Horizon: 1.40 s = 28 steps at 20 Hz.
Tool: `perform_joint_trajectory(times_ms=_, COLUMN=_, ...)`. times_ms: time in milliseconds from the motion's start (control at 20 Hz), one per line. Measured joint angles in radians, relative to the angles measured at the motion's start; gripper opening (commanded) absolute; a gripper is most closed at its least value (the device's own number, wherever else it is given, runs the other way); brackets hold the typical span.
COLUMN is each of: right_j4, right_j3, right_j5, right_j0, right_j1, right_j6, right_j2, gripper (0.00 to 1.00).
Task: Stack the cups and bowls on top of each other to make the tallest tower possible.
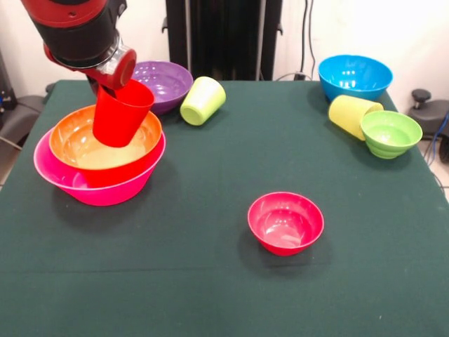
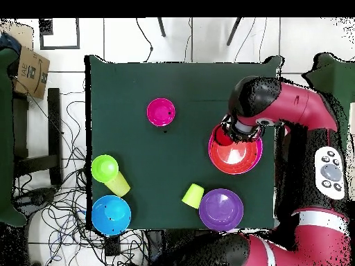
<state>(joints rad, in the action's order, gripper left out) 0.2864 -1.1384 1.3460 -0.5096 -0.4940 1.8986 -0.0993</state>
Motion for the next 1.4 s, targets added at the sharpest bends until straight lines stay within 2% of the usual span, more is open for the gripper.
perform_joint_trajectory(times_ms=500, right_j4=0.048, right_j3=0.000, right_j5=0.014, right_j0=-0.031, right_j1=0.004, right_j6=-0.015, right_j2=-0.005, gripper=0.00)
perform_joint_trajectory(times_ms=1400, right_j4=0.062, right_j3=0.002, right_j5=0.050, right_j0=-0.050, right_j1=0.070, right_j6=-0.017, right_j2=-0.054, gripper=0.00)
